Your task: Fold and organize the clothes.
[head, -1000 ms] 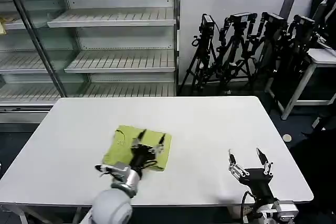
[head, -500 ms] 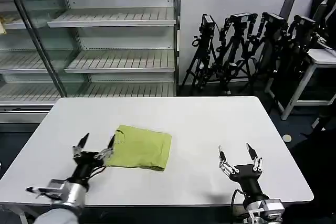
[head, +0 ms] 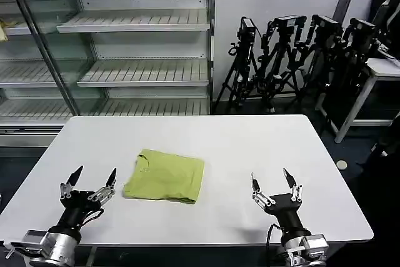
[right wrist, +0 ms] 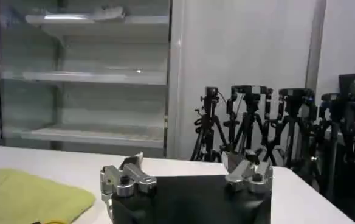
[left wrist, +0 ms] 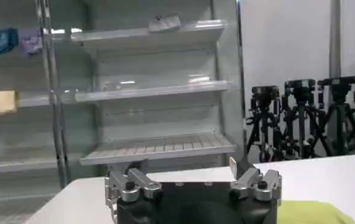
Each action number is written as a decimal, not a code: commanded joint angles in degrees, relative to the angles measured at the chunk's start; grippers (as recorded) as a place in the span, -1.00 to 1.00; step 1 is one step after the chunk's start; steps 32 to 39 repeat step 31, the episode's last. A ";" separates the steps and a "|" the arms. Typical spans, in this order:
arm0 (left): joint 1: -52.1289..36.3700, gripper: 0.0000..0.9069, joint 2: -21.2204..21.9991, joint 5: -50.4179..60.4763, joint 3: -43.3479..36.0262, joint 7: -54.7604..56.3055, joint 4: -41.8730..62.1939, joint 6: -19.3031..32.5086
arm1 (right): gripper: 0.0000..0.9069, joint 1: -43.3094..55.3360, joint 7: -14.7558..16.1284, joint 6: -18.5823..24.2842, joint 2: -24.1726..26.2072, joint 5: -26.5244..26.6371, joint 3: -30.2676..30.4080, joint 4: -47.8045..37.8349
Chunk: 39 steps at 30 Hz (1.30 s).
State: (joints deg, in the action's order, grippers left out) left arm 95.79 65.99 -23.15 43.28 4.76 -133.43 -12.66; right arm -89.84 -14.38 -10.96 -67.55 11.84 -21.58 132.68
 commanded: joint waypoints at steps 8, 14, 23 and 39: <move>3.81 1.00 1.31 0.77 3.24 -1.55 -2.26 0.21 | 1.00 -0.88 -0.95 -1.37 -0.24 -0.15 0.70 1.36; 4.06 1.00 1.55 0.64 3.60 -1.26 -2.60 0.23 | 1.00 -1.74 -2.25 -3.25 -0.51 -0.07 -0.29 2.58; 4.29 1.00 2.18 0.69 3.51 -1.00 -3.30 -0.25 | 1.00 -3.60 -1.98 -4.54 -0.72 -0.25 -1.54 4.83; 4.31 1.00 2.68 0.67 2.88 -0.94 -3.80 -0.50 | 1.00 -3.67 -2.24 -7.36 -1.35 1.50 -2.01 6.63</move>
